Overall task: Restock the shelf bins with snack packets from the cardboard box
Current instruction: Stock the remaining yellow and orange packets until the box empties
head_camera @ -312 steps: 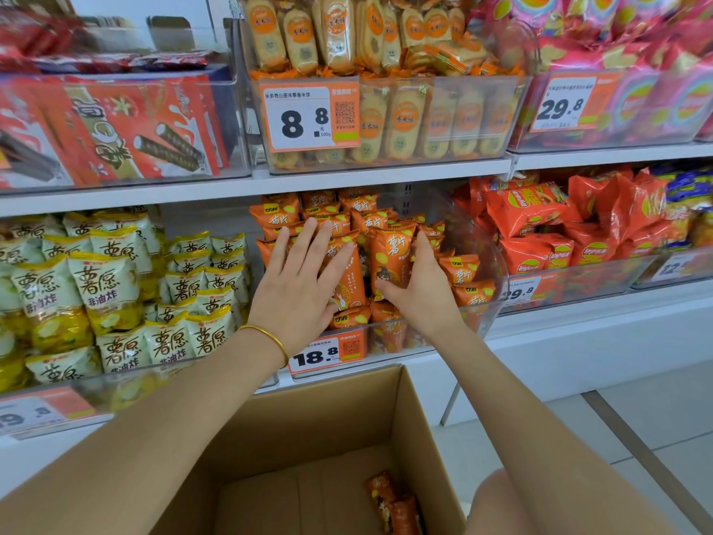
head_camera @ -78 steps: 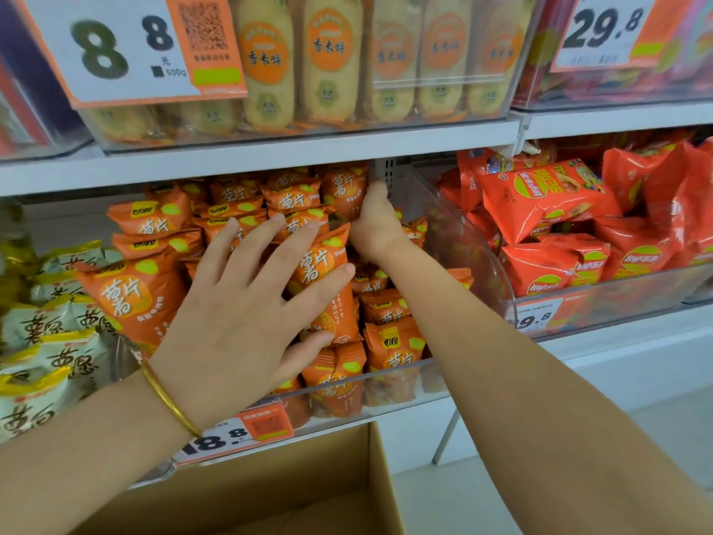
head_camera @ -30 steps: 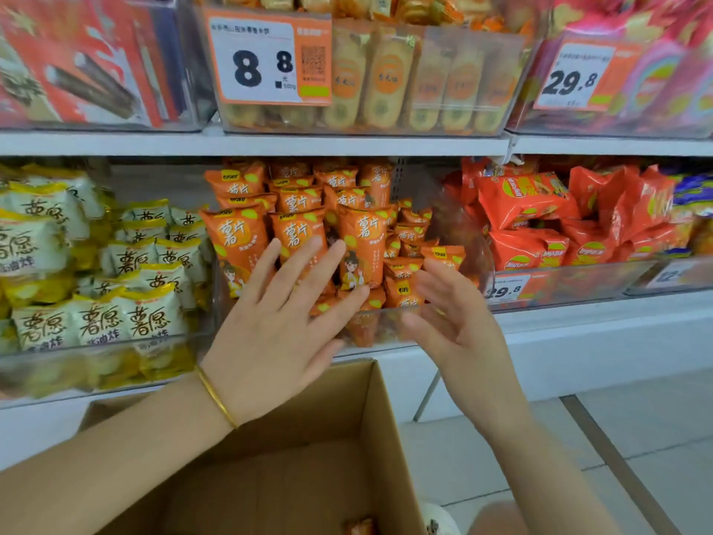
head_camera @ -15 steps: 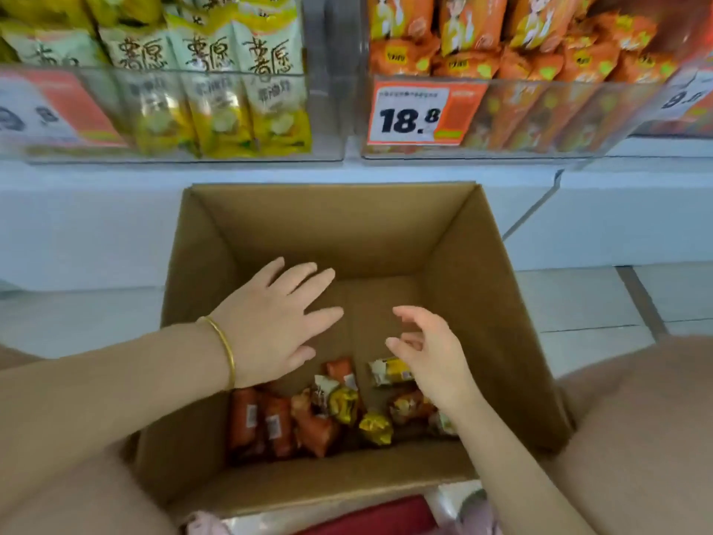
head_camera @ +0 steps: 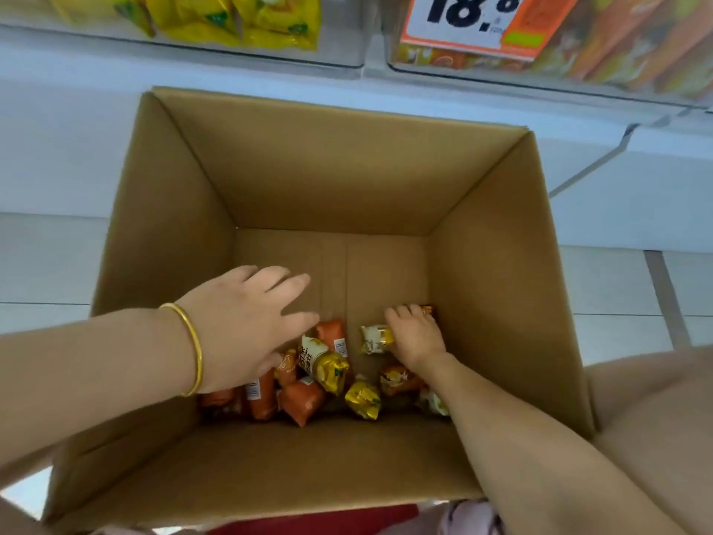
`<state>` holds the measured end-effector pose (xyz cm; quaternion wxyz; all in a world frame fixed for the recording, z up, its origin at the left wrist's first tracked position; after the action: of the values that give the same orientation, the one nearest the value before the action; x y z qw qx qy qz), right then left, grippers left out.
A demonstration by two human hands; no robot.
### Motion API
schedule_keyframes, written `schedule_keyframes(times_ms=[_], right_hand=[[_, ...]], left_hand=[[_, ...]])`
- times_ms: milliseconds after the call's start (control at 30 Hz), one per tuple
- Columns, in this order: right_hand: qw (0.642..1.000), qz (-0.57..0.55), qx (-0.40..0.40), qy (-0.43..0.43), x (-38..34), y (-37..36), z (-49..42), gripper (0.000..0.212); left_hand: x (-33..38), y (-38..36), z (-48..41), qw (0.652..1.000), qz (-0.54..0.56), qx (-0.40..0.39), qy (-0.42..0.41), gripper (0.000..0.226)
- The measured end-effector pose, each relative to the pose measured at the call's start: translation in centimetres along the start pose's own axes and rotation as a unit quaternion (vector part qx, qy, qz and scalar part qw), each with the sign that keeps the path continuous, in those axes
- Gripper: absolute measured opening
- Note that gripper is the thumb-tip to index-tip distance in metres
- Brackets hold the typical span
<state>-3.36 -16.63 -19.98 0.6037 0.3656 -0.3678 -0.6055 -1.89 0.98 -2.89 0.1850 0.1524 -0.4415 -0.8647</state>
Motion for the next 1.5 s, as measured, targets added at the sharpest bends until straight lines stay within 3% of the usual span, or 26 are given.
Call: schedule_keyframes(times_ms=[100,233,300,367,400,467,500,533,700,800,967,1100,1167,1233,1267,1300,1367,1400,1433,1500], right_hand=[[0.991,0.109,-0.046,0.063,-1.8,-2.8,-0.9,0.068],[0.981,0.164,-0.043,0.089,-2.1,-3.4,-1.4,0.064],[0.993,0.111,-0.026,0.038,-1.7,-2.8,-1.6,0.062],[0.994,-0.052,0.001,-0.1,0.2,-1.5,-1.6,0.058],[0.965,-0.195,-0.004,-0.176,1.0,-1.1,-1.3,0.051],[0.844,-0.476,-0.092,-0.227,-0.8,-1.7,-0.8,0.041],[0.801,-0.542,-0.142,-0.211,-2.8,-1.5,-0.6,0.044],[0.79,-0.554,-0.191,-0.182,-4.9,-1.4,-0.2,0.05],[0.84,-0.433,-0.317,-0.08,-11.2,-4.9,1.5,0.112],[0.863,-0.381,-0.326,-0.063,-11.2,-5.8,1.6,0.099],[0.847,-0.427,-0.303,-0.093,-11.9,-4.7,1.5,0.089],[0.764,-0.56,-0.278,-0.158,-9.8,-1.4,2.2,0.072],[0.663,-0.684,-0.264,-0.148,-9.0,2.2,2.5,0.059],[0.555,-0.789,-0.241,-0.1,-8.2,6.9,2.9,0.069],[0.511,-0.82,-0.249,-0.069,-8.3,9.1,3.4,0.079],[0.487,-0.836,-0.251,-0.027,-8.3,11.6,3.7,0.086],[0.481,-0.836,-0.256,0.068,-8.9,16.3,5.3,0.089],[0.487,-0.827,-0.258,0.109,-9.4,18.3,6.1,0.087],[0.498,-0.819,-0.252,0.132,-9.5,19.8,6.6,0.085],[0.511,-0.814,-0.237,0.14,-9.2,22.3,7.3,0.083]], left_hand=[[-0.1,0.0,-0.3,1.0,0.004,-0.013,0.008,0.062],[-0.8,0.0,-0.7,1.0,0.012,-0.017,0.02,0.06],[-1.0,-0.2,-0.6,0.999,0.007,-0.027,0.024,0.06],[-1.2,-0.4,-0.5,0.999,0.003,-0.032,0.026,0.059],[-1.3,-0.4,-0.5,0.999,0.006,-0.032,0.026,0.058],[-1.5,-0.3,-0.2,0.999,0.013,-0.033,0.03,0.057],[-1.6,-0.3,-0.1,0.999,0.013,-0.034,0.033,0.057],[-1.8,-0.3,0.0,0.999,0.011,-0.035,0.035,0.056],[-2.2,0.2,0.7,0.998,0.013,-0.022,0.051,0.053],[-2.4,0.1,1.2,0.998,0.015,-0.017,0.054,0.053],[-3.3,-0.4,1.9,0.997,0.015,-0.027,0.069,0.053],[-4.3,-0.4,1.8,0.994,0.039,-0.026,0.096,0.05],[-5.3,-0.3,1.5,0.983,0.123,-0.028,0.135,0.051],[-6.9,0.1,1.4,0.937,0.281,-0.02,0.207,0.054],[-7.5,-0.2,1.4,0.886,0.388,-0.018,0.253,0.056],[-7.9,-0.2,1.7,0.807,0.509,-0.009,0.299,0.057],[-6.8,1.0,1.9,0.599,0.733,0.014,0.322,0.049],[-6.1,2.3,1.7,0.518,0.803,0.025,0.295,0.038],[-5.7,3.7,1.5,0.468,0.843,0.044,0.264,0.027],[-5.9,6.1,1.4,0.413,0.88,0.094,0.216,0.018]])
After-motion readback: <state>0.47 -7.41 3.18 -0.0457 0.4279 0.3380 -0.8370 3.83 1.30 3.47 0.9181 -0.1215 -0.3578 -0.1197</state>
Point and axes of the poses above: each hand's wrist, its own z-axis away from the middle knuckle, its own y-axis out of the back of the hand, x = y × z, the point moved 10 cm from there along -z, towards the middle knuckle, and after that the axes turned 7 degrees about x, right-handed, at the moved point
